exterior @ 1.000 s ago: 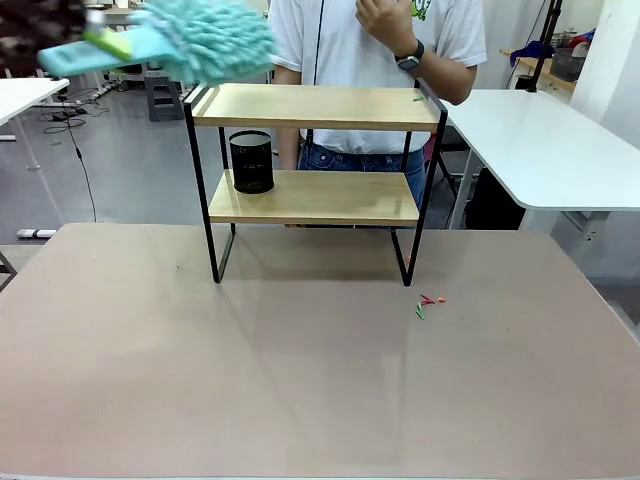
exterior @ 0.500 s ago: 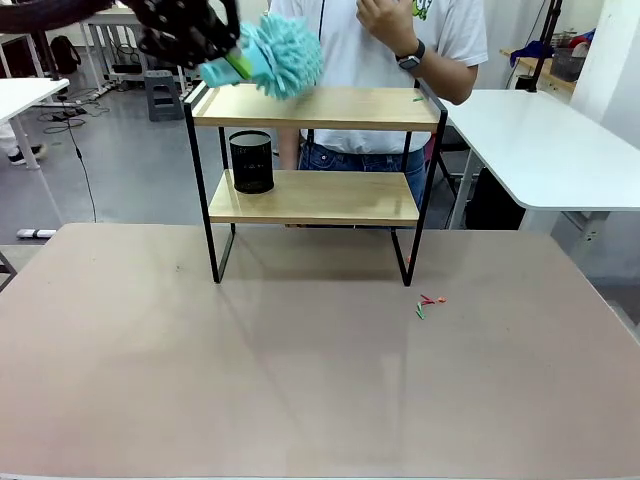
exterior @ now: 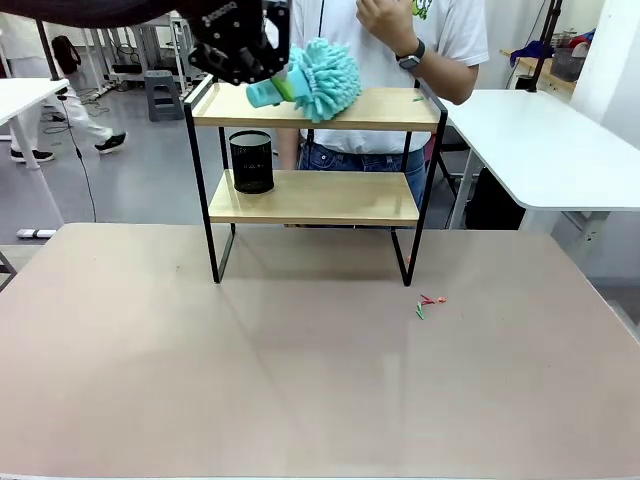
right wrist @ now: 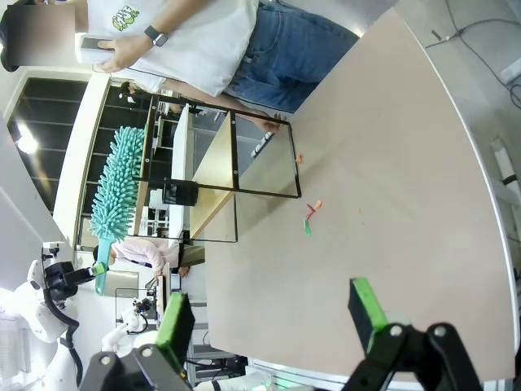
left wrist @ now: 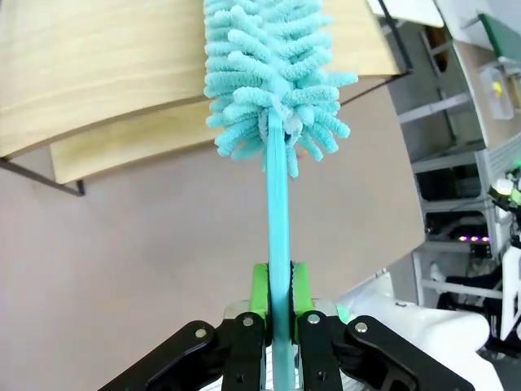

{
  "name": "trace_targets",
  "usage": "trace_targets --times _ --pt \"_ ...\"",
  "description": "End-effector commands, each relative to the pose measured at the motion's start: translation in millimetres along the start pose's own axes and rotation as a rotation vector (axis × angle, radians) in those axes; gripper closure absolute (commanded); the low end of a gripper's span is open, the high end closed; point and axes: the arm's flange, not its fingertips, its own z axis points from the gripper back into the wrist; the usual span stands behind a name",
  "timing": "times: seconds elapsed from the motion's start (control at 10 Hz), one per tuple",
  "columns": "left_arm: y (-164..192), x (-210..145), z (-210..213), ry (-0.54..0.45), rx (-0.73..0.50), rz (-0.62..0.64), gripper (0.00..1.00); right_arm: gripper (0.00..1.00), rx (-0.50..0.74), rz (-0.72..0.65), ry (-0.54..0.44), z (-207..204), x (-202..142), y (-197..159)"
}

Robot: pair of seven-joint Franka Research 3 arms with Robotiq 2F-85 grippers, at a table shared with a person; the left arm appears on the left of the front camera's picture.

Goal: Clean the shelf.
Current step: Clean the remaining tier of the Shelf with the Duster once objects are removed.

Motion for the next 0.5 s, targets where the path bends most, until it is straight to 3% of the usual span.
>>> trace_targets --times 0.0,0.4 --pt "-16 13 -3 0.020 -0.026 -0.028 1.00 0.00 0.021 0.024 -0.015 -1 2 1" --pt "-64 20 -37 0.115 -0.061 -0.140 1.00 0.00 0.021 0.024 -0.015 -1 2 1"
